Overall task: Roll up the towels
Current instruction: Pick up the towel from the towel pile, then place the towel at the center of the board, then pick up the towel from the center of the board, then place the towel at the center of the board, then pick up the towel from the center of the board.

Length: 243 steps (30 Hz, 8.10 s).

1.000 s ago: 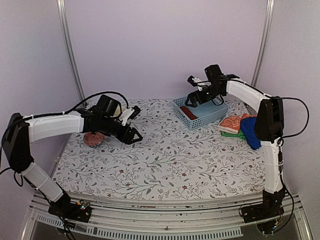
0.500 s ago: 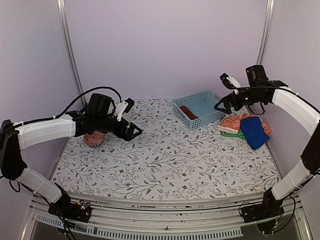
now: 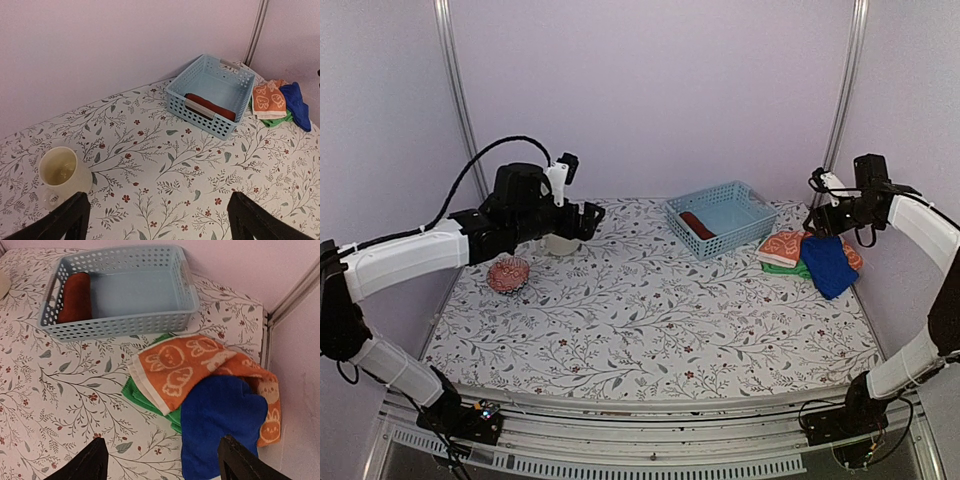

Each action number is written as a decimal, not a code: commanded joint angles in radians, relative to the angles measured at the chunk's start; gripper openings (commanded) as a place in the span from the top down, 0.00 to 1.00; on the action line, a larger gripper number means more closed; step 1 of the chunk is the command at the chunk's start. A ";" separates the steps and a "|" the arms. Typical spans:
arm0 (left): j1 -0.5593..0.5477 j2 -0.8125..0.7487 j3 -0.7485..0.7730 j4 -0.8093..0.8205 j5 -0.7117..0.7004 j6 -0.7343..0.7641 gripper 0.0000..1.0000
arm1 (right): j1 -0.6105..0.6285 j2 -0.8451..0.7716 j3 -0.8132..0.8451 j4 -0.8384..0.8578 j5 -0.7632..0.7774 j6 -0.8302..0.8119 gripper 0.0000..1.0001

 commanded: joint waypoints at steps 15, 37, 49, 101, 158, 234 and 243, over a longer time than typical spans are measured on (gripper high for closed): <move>0.016 0.026 -0.024 0.028 0.089 -0.032 0.32 | -0.193 0.292 0.045 -0.035 0.054 0.006 0.43; 0.006 0.004 -0.043 -0.005 0.113 -0.062 0.38 | -0.211 0.605 0.380 -0.067 0.009 0.125 0.60; 0.006 0.005 -0.030 -0.026 0.124 -0.061 0.38 | -0.210 0.593 0.369 -0.103 0.020 0.124 0.89; -0.047 0.069 -0.133 -0.091 0.397 -0.034 0.49 | 0.441 0.111 -0.065 -0.054 -0.291 -0.226 0.59; -0.047 0.015 -0.308 -0.003 0.279 -0.140 0.54 | 0.772 1.030 0.750 -0.302 0.157 0.049 0.98; 0.206 0.825 0.470 -0.199 0.229 -0.203 0.61 | 0.207 0.360 -0.037 -0.138 -0.098 -0.033 0.50; 0.206 0.814 0.447 -0.181 0.265 -0.199 0.65 | 0.186 0.277 -0.116 -0.131 -0.046 -0.225 0.51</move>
